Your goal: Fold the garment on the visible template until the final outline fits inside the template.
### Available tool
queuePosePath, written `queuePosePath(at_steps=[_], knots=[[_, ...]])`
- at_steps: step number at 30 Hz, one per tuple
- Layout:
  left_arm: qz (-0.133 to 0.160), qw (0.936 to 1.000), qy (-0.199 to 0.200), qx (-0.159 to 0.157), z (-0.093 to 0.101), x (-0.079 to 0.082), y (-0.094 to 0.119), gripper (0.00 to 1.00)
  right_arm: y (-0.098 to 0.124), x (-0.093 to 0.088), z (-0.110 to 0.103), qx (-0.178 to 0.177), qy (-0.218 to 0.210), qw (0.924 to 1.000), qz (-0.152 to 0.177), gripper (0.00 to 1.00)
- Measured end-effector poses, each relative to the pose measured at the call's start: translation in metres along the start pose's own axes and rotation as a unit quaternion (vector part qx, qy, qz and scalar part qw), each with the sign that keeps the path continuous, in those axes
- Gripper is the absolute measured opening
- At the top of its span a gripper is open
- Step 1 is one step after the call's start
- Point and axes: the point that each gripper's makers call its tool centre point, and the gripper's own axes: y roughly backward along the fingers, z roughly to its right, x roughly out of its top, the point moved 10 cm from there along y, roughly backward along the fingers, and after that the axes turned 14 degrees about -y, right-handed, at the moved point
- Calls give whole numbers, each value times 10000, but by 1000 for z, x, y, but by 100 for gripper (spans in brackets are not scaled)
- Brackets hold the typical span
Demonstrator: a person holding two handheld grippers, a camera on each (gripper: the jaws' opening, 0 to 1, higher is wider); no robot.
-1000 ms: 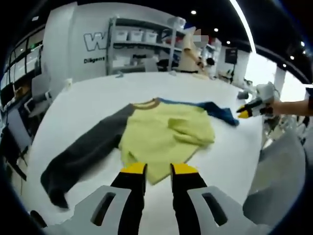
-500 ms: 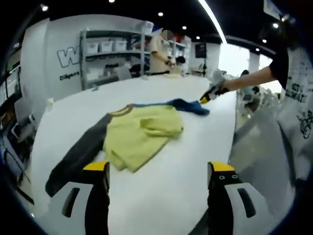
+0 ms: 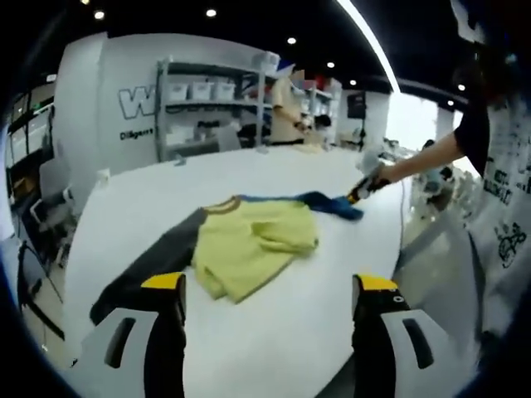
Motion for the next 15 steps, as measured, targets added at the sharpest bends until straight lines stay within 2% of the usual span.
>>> queuePosePath(at_steps=[3,5,7,9,12,13,15], knots=[[71,9996,258,124,-1,-4,1,72,-2,-4,-2,84,-194,9997,73,5],[227,9987,433,172,0,-5,1,72,-1,-6,-4,70,-229,9997,97,1],[249,9984,465,203,0,-6,2,72,0,-5,-2,17,-135,9999,106,0],[226,9984,461,232,-1,-6,2,72,4,0,4,-89,-313,9991,273,0],[210,9985,450,240,0,-6,2,71,16,15,18,-278,-679,9945,748,0],[212,9985,443,230,-1,-6,1,71,21,21,15,-262,-784,9926,891,0],[192,9987,416,210,-1,-5,-1,71,26,26,19,-287,-747,9923,945,0]])
